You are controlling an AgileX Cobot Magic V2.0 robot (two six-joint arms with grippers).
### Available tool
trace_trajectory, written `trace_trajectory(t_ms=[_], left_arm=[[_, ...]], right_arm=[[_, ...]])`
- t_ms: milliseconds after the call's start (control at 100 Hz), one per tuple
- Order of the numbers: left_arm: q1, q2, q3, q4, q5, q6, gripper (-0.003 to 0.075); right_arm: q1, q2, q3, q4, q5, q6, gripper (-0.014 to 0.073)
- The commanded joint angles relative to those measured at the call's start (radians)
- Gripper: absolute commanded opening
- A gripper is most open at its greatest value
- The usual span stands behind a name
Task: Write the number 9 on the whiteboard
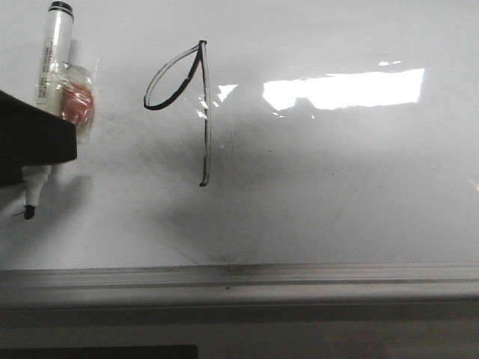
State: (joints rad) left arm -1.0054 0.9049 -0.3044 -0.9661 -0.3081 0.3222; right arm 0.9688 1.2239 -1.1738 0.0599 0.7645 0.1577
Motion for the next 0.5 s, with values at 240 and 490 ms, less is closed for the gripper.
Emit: trace_trajectory(t_ms=[240, 490], left_arm=[[0.001, -0.195, 0.004, 0.009, -0.051, 0.104, 0.0085], [0.001, -0.345, 0.119, 0.011, -0.051, 0.108, -0.0020]], right_arm=[[0.001, -0.168, 0.104, -0.104, -0.258, 0.000, -0.0069], [0.001, -0.438, 0.463, -0.147, -0.677, -0.008, -0.0069]])
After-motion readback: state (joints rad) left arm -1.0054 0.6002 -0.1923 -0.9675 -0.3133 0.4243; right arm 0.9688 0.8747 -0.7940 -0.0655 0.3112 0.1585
